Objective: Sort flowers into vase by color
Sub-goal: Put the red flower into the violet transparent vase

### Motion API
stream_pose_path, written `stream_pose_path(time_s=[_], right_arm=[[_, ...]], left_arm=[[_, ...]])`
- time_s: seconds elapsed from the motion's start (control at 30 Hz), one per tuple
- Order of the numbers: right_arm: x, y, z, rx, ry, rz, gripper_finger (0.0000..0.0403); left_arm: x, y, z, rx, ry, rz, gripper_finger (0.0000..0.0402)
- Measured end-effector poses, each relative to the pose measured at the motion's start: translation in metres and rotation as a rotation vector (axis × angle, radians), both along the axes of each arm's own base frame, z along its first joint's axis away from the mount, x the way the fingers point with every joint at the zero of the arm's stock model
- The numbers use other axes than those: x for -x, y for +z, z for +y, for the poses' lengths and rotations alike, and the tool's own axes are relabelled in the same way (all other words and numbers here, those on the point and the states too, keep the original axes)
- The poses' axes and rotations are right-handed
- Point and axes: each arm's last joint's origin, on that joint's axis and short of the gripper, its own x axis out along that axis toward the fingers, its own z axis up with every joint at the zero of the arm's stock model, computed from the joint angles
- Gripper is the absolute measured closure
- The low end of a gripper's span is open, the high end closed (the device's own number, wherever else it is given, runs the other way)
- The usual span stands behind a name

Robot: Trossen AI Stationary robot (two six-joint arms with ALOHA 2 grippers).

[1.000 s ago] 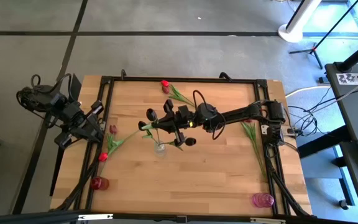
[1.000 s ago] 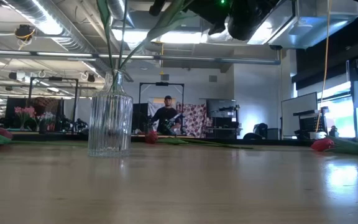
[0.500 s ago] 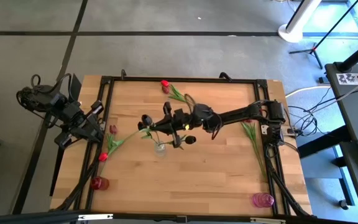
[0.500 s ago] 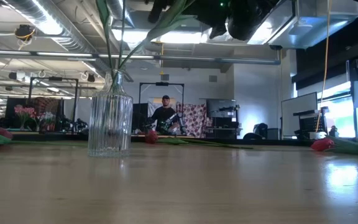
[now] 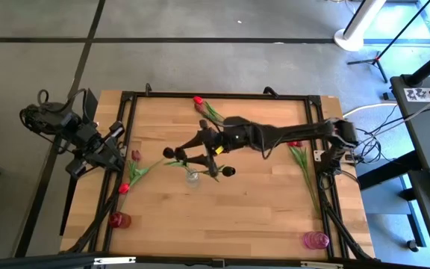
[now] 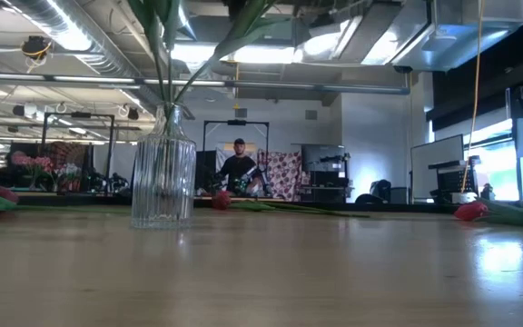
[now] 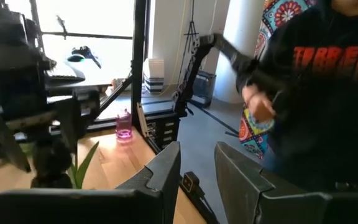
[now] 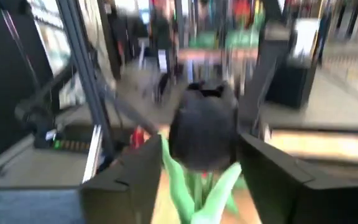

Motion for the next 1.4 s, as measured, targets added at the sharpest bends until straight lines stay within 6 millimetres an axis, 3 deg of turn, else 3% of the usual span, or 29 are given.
stream_pose_path(time_s=[0.17, 0.33, 0.43, 0.57, 0.77, 0.93, 1.07, 1.13, 1.23, 1.4], right_arm=[[0.024, 0.044, -0.001, 0.006, -0.006, 0.232, 0.0143], [0.049, 0.075, -0.007, 0.024, -0.104, 0.431, 0.0132], [0.067, 0.081, -0.015, -0.007, -0.218, 0.572, 0.0134], [0.085, 0.071, -0.04, -0.027, -0.497, 0.728, 0.0134], [0.08, 0.024, -0.096, -0.104, -0.668, 0.805, 0.0134], [0.078, -0.052, -0.159, -0.161, -0.778, 0.839, 0.0135], [0.075, -0.124, -0.2, -0.181, -0.809, 0.987, 0.0157], [0.073, -0.155, -0.209, -0.22, -0.779, 1.075, 0.0176], [0.072, -0.181, -0.217, -0.276, -0.706, 1.125, 0.0207], [0.07, -0.193, -0.22, -0.274, -0.696, 1.148, 0.0256]], left_arm=[[0.0, -0.005, 0.0, -0.018, 0.0, 0.046, 0.0305], [0.001, -0.008, 0.0, -0.031, 0.0, 0.074, 0.0305], [0.001, -0.009, 0.001, -0.035, 0.0, 0.084, 0.0305], [0.001, -0.008, 0.0, -0.033, 0.001, 0.079, 0.0305], [-0.004, -0.004, -0.001, 0.053, 0.022, 0.087, 0.0305], [-0.007, -0.003, -0.001, 0.119, 0.077, 0.112, 0.0305], [-0.011, 0.002, 0.0, 0.165, 0.173, 0.074, 0.0305], [-0.013, 0.005, 0.002, 0.194, 0.255, 0.048, 0.0305], [-0.014, 0.006, 0.005, 0.212, 0.371, 0.034, 0.0305], [-0.015, 0.008, 0.01, 0.275, 0.538, 0.009, 0.0305]])
